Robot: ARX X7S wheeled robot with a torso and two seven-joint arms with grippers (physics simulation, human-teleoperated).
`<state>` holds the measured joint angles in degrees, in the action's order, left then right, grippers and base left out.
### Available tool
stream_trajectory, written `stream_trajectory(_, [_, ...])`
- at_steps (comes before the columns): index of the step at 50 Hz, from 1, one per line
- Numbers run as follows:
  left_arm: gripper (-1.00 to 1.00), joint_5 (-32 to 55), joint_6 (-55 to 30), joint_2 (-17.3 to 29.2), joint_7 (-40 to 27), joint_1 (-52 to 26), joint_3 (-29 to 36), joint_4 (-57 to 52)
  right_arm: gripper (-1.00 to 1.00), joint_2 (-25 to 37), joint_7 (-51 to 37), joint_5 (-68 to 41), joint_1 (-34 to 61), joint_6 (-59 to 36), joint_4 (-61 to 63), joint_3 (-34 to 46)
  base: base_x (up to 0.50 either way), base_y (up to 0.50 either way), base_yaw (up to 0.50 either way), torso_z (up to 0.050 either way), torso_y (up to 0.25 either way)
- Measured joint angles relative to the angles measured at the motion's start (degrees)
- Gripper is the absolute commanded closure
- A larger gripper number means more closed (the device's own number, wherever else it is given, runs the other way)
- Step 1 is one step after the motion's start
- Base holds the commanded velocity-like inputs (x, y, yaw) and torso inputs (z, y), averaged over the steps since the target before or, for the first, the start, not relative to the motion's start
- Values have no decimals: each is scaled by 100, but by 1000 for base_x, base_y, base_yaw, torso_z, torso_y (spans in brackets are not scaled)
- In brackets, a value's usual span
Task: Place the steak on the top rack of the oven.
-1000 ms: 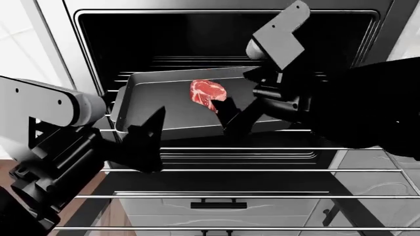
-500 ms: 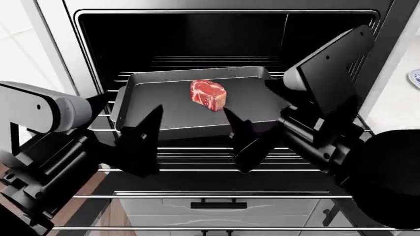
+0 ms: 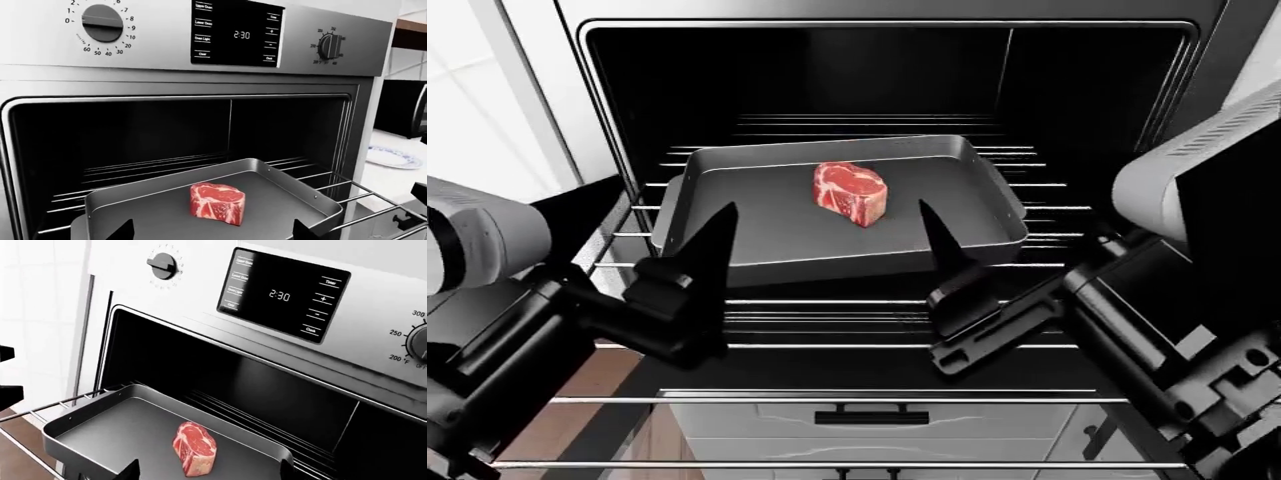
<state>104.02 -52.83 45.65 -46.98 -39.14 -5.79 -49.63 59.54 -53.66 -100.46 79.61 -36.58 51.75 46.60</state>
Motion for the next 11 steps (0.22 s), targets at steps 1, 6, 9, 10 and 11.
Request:
stream_trajectory(1, [-100, 16, 12, 12, 0, 6, -20, -18, -100, 19, -62, -26, 15, 17, 47, -18, 0, 0, 0, 0, 0])
stream_trajectory(6, [-100, 113, 83, 83, 0, 18, -130, -97, -100, 66, -405, -208, 158, 55, 258, -81, 0, 0, 0, 0, 0])
stream_trajectory(9, [-100, 162, 123, 119, 7, 32, -199, -138, -100, 61, -625, -336, 274, 48, 371, -99, 0, 0, 0, 0, 0])
stream_trajectory(10, [-100, 179, 137, 130, 8, 38, -222, -153, -100, 56, -695, -376, 309, 44, 407, -103, 0, 0, 0, 0, 0])
stream_trajectory(11, [-100, 196, 150, 140, 11, 46, -244, -168, -100, 51, -759, -414, 340, 41, 440, -108, 0, 0, 0, 0, 0])
